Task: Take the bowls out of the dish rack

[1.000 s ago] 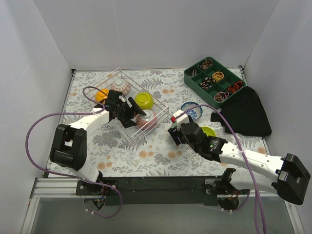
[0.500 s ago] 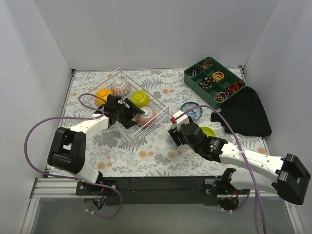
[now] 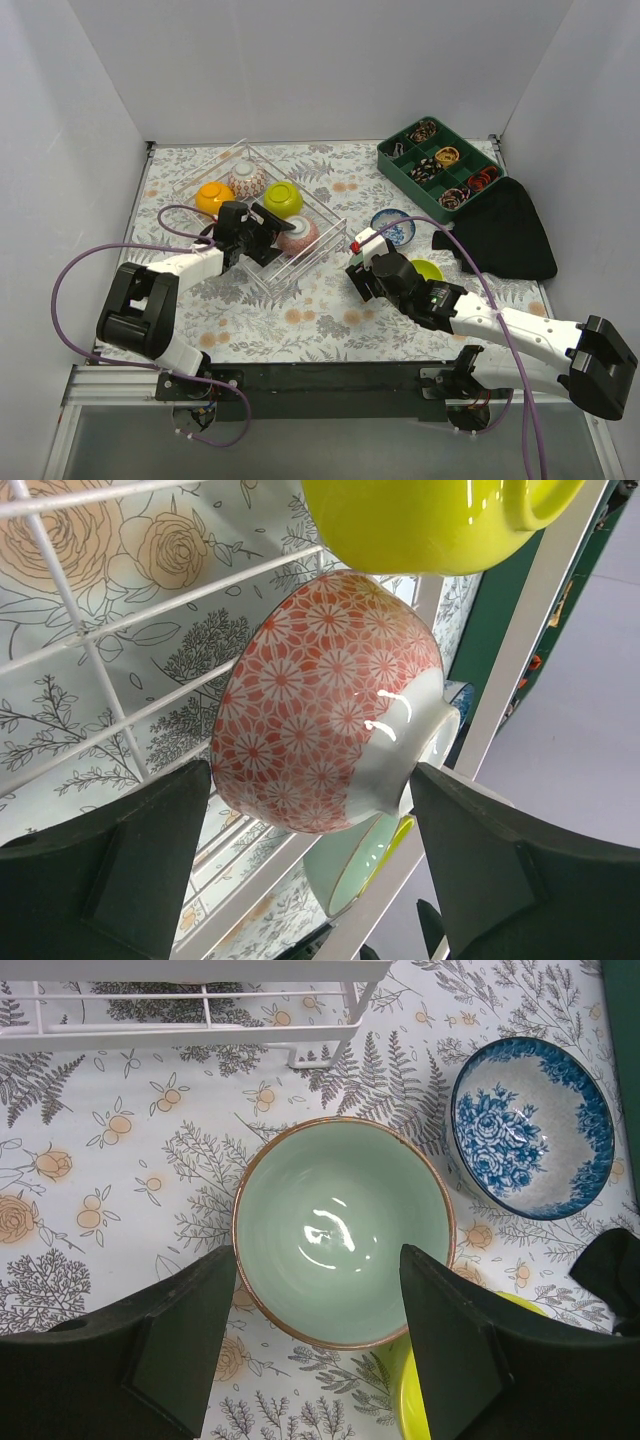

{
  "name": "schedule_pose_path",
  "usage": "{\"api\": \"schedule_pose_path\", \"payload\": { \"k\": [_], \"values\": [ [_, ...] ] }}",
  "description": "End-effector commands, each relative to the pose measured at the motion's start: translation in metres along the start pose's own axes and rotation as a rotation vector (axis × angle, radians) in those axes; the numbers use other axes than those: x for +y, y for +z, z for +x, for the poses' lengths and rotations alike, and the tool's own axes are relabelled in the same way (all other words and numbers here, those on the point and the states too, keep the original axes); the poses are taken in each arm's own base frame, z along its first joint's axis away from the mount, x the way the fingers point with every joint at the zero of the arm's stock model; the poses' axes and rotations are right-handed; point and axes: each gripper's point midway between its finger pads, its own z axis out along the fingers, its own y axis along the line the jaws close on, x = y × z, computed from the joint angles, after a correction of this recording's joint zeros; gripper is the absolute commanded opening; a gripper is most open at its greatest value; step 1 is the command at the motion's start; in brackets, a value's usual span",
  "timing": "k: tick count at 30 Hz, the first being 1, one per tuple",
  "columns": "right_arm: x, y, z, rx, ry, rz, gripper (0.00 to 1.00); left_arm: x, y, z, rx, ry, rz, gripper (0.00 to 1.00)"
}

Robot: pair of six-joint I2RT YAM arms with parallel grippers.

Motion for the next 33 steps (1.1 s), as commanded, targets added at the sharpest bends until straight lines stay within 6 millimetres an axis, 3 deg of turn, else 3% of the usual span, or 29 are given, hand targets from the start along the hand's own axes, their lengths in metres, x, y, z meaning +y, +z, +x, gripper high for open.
{"api": "schedule_pose_path", "payload": {
  "k": [1, 7, 12, 22, 33],
  "values": [
    [0.002, -0.003, -0.01, -0.026, 0.009, -0.012, 0.75, 0.02, 0.005, -0.016, -0.096, 0.0, -0.045, 0.81],
    [0.003, -0.002, -0.008, -0.019, 0.004, -0.018, 0.74, 0.017, 0.008, -0.016, -0.1, 0.0, -0.019, 0.74],
    [0.005, -0.001, -0.011, -0.019, -0.001, -0.024, 0.74, 0.012, 0.008, -0.019, -0.111, 0.004, -0.003, 0.6],
    [0.005, -0.005, -0.027, -0.055, 0.0, -0.032, 0.74, -0.017, -0.014, -0.037, -0.191, 0.13, 0.006, 0.31],
    [0.004, -0.01, -0.046, -0.094, -0.008, -0.045, 0.74, -0.049, -0.042, -0.054, -0.263, 0.352, 0.018, 0.22]
  ]
}}
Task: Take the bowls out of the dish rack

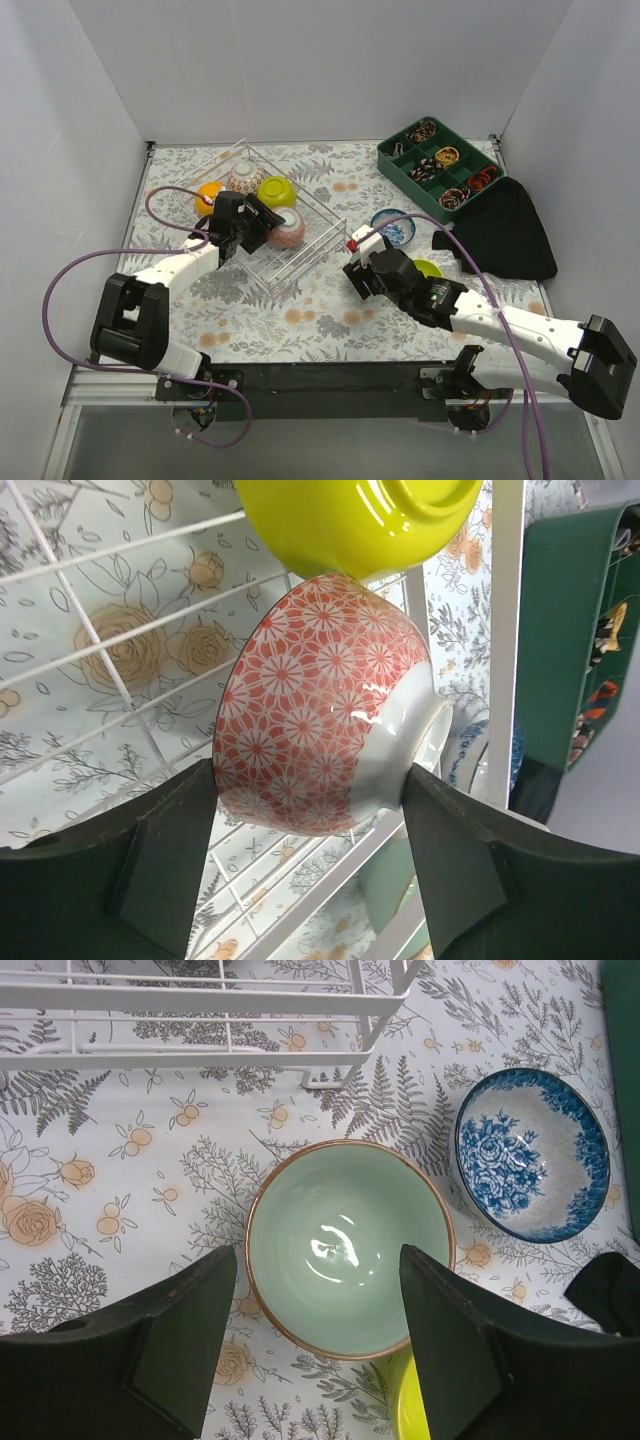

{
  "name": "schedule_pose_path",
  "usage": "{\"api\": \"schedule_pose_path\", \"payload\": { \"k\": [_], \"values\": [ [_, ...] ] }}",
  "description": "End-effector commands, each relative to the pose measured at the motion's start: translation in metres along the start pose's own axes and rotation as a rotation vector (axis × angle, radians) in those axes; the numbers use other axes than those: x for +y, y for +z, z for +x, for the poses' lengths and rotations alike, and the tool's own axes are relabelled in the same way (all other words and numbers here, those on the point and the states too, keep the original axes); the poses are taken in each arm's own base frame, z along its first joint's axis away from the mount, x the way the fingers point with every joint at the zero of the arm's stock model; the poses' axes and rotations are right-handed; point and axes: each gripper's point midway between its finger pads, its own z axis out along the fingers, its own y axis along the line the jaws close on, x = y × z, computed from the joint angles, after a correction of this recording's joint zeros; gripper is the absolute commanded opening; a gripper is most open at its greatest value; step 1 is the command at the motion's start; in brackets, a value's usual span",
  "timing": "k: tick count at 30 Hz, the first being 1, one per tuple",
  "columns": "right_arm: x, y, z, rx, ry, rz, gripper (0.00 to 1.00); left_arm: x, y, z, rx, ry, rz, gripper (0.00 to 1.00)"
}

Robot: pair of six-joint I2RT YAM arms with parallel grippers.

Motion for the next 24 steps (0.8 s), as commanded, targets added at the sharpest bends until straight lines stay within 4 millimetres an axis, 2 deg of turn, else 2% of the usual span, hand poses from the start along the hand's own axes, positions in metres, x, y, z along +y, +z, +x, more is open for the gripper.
{"api": "schedule_pose_path", "payload": {
  "k": [1, 8, 12, 20, 24],
  "values": [
    [-0.001, -0.009, -0.037, -0.09, 0.015, -0.015, 0.74, -0.031, -0.025, -0.033, -0.109, 0.175, 0.058, 0.22],
    [-0.001, -0.016, -0.047, -0.11, 0.029, -0.026, 0.74, -0.053, -0.043, -0.053, -0.16, 0.432, 0.093, 0.2],
    [-0.002, -0.02, -0.054, -0.123, 0.04, -0.033, 0.74, -0.062, -0.05, -0.056, -0.153, 0.6, 0.12, 0.2],
    [-0.003, -0.028, -0.069, -0.152, -0.01, -0.095, 0.76, -0.086, -0.066, -0.049, -0.143, 0.972, 0.213, 0.21],
    [-0.002, -0.032, -0.077, -0.161, -0.021, -0.197, 0.77, -0.103, -0.076, -0.038, -0.164, 1.167, 0.267, 0.21]
  ]
}}
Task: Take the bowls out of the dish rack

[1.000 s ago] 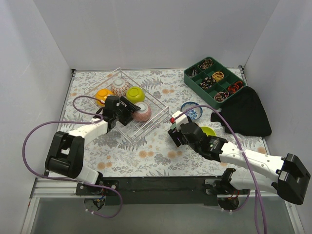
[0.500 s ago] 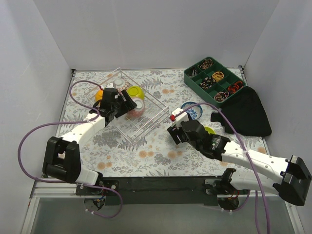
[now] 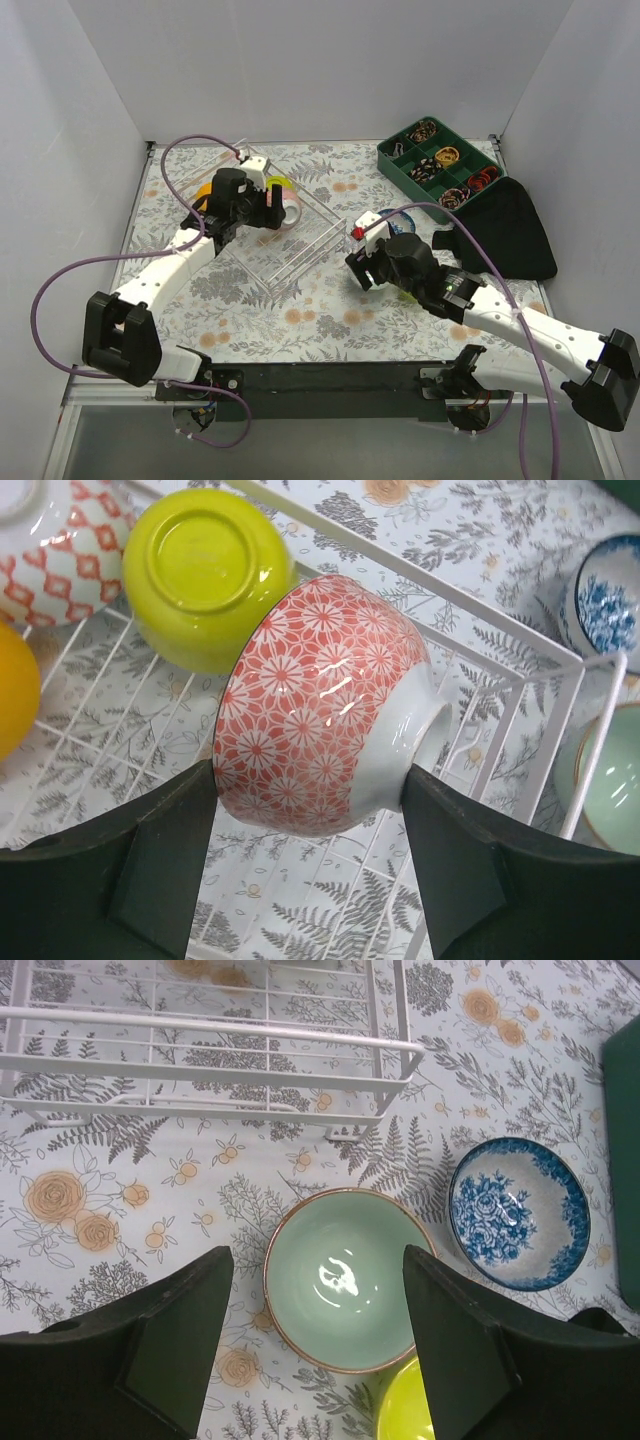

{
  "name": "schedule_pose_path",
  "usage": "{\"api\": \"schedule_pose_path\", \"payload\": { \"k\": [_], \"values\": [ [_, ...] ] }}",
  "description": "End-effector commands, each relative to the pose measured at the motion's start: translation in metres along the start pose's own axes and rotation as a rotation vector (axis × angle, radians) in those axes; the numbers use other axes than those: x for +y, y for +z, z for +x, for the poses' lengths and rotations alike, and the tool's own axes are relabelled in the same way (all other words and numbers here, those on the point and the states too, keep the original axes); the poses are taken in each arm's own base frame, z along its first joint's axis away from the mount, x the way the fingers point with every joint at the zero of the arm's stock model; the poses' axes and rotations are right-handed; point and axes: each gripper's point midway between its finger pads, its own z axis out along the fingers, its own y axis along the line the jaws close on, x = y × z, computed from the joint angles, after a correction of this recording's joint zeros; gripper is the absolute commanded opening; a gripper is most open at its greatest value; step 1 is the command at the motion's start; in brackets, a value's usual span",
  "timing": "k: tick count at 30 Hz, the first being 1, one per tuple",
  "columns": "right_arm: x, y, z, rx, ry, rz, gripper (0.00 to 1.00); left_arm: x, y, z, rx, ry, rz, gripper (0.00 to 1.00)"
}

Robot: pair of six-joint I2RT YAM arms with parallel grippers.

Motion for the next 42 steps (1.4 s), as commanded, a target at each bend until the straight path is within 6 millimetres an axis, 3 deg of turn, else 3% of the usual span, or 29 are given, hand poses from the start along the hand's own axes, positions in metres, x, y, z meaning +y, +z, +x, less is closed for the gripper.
{"api": "schedule_pose_path", "payload": {
  "k": [1, 10, 15, 22, 26, 35, 42],
  "values": [
    [-0.006, -0.01, -0.036, -0.083, -0.004, -0.103, 0.78, -0.033, -0.032, -0.055, -0.165, 0.327, 0.092, 0.21],
    [-0.016, -0.02, -0.081, -0.193, 0.057, -0.341, 0.79, -0.08, -0.05, -0.058, -0.235, 0.634, 0.202, 0.26],
    [-0.003, -0.029, -0.106, -0.25, 0.05, -0.525, 0.8, -0.102, -0.066, -0.06, -0.286, 0.751, 0.254, 0.29],
    [-0.006, -0.012, -0.126, -0.253, 0.064, -0.642, 0.82, -0.132, -0.087, -0.061, -0.35, 0.85, 0.34, 0.28],
    [-0.012, -0.01, -0.15, -0.292, 0.055, -0.688, 0.82, -0.144, -0.095, -0.057, -0.371, 0.927, 0.366, 0.25],
    [-0.003, 0.003, -0.152, -0.259, 0.106, -0.837, 0.82, -0.16, -0.104, -0.051, -0.395, 1.054, 0.375, 0.24],
    [0.019, -0.002, -0.128, -0.181, 0.195, -1.021, 0.77, -0.169, -0.101, -0.048, -0.395, 1.088, 0.385, 0.24]
  ]
}}
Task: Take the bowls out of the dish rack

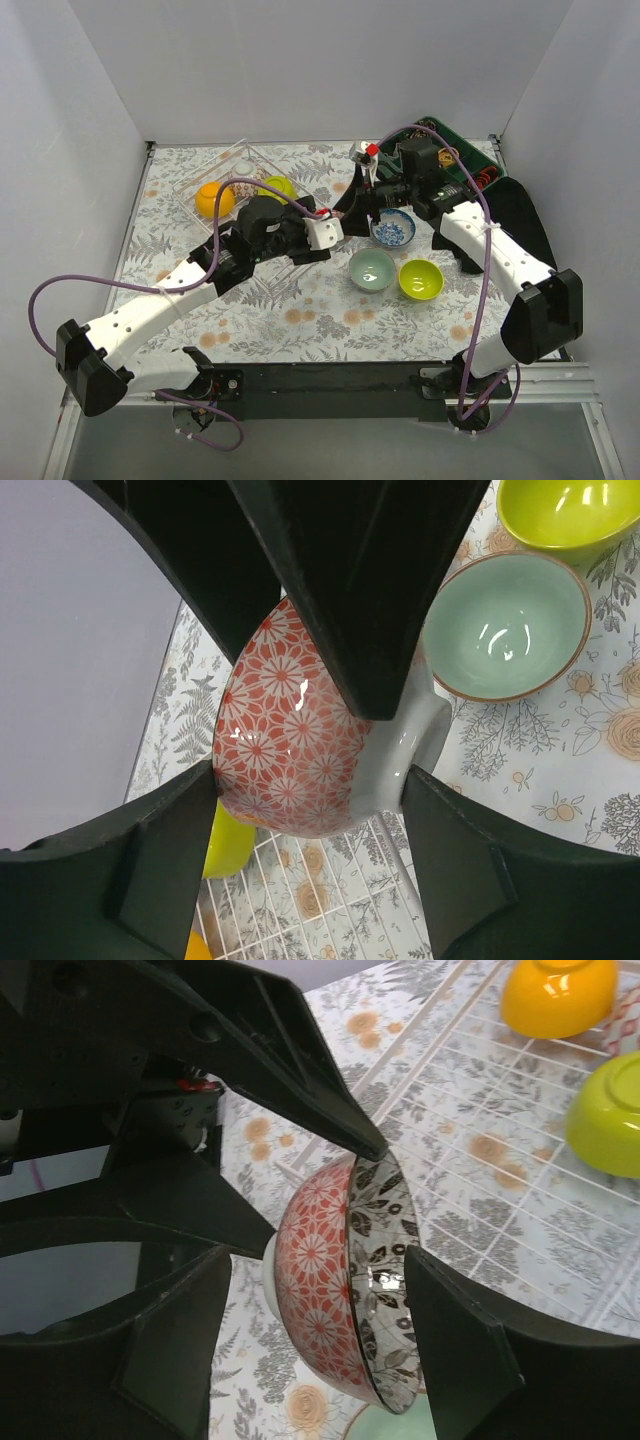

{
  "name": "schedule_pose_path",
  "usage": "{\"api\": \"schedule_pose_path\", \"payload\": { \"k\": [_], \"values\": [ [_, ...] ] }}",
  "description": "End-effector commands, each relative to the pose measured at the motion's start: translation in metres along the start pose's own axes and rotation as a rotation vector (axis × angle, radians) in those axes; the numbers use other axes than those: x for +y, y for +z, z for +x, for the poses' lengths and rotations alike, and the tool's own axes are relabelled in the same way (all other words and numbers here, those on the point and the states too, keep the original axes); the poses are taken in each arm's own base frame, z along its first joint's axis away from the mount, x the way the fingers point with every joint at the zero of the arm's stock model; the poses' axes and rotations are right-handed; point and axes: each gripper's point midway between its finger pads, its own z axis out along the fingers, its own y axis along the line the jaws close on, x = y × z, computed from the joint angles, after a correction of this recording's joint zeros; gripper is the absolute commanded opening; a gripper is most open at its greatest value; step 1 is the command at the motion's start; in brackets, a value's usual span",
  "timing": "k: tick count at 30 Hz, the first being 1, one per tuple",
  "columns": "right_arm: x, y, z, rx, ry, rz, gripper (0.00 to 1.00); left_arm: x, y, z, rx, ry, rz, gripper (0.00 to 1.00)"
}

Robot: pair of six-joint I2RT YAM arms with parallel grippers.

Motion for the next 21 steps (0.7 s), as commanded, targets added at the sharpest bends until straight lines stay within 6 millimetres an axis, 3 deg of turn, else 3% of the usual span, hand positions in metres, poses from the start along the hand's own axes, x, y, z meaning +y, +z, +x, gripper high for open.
{"api": "schedule_pose_path", "payload": {
  "k": [1, 6, 9, 10, 12, 15, 19, 21],
  "values": [
    [0.025, 0.0, -0.001, -0.005, 0.045, -0.156, 0.74, 0.022, -0.011, -0.031, -0.078, 0.059, -0.071, 0.24],
    [0.034, 0.0, 0.006, 0.003, 0.089, -0.223, 0.57, 0.017, -0.006, -0.032, -0.08, 0.063, -0.056, 0.24],
    [0.037, 0.0, 0.01, 0.008, 0.111, -0.241, 0.34, 0.015, -0.004, -0.031, -0.082, 0.056, -0.053, 0.26],
    [0.037, 0.0, 0.01, 0.009, 0.113, -0.24, 0.17, 0.015, -0.003, -0.03, -0.08, 0.053, -0.054, 0.27],
    [0.036, 0.0, 0.012, 0.011, 0.117, -0.229, 0.03, 0.015, -0.002, -0.029, -0.082, 0.05, -0.061, 0.27],
    [0.036, -0.001, 0.013, 0.013, 0.121, -0.22, 0.01, 0.016, -0.002, -0.026, -0.087, 0.036, -0.084, 0.35],
    [0.031, -0.005, 0.012, 0.008, 0.102, -0.167, 0.01, 0.021, -0.001, -0.021, -0.078, 0.011, -0.129, 0.61],
    [0.023, -0.01, 0.009, 0.002, 0.085, -0.1, 0.01, 0.022, -0.002, -0.016, -0.069, -0.014, -0.153, 0.68]
  ]
}}
